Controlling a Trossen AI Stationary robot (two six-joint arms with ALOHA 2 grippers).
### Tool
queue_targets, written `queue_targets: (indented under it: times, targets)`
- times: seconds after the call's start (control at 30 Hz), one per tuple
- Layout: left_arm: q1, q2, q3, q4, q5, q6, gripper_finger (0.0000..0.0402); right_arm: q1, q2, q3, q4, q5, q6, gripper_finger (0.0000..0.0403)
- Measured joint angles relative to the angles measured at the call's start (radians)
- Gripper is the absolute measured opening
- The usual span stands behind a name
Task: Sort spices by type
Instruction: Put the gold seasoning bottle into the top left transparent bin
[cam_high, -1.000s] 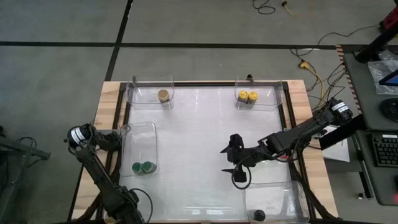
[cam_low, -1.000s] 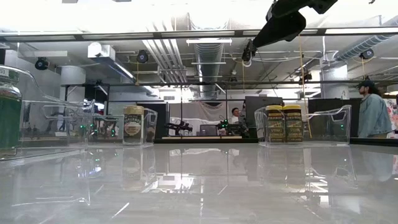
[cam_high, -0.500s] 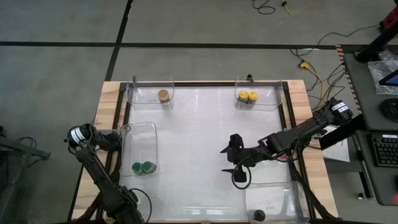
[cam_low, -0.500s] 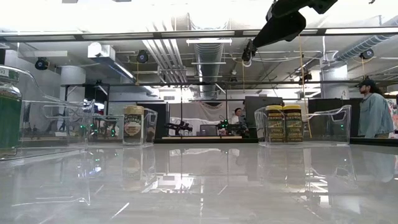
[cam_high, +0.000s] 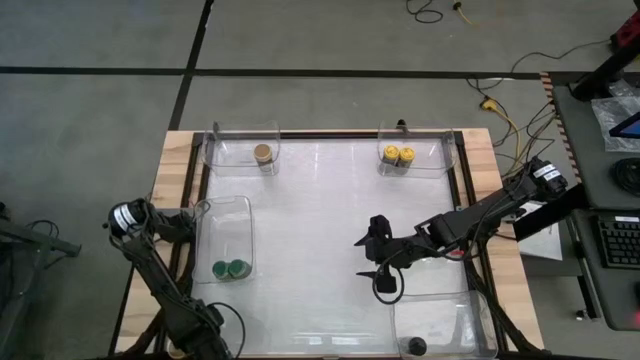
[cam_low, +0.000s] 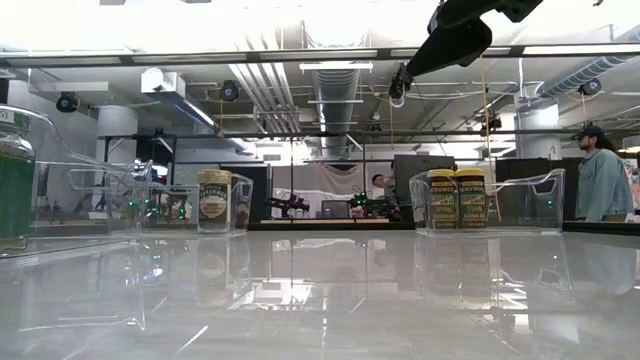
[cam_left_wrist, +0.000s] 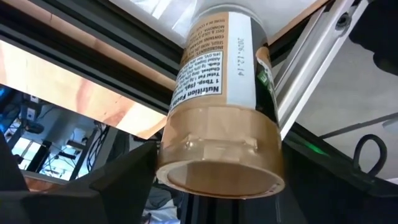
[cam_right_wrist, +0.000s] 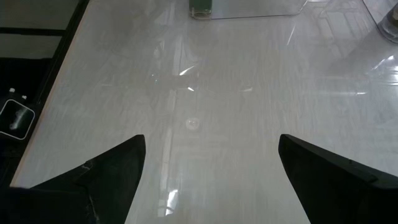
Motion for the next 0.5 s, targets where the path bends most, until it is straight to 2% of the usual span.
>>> queue_targets:
  times: [0.13, 0.3, 0.5]
  targets:
    - [0.0, 0.0, 0.0, 0.001, 0.007, 0.016, 0.031, 0.0, 0.0, 0.0, 0.0, 0.0, 0.0, 0.0359]
    - [0.0, 0.0, 0.0, -0.004, 0.013, 0.126, 0.0261, 0.0, 0.0, 0.0, 0.0, 0.0, 0.0, 0.0359]
    - [0.0, 0.0, 0.039, -0.124, -0.006, 0.234, 0.0258, 0.0, 0.0, 0.0, 0.0, 0.0, 0.0, 0.0359]
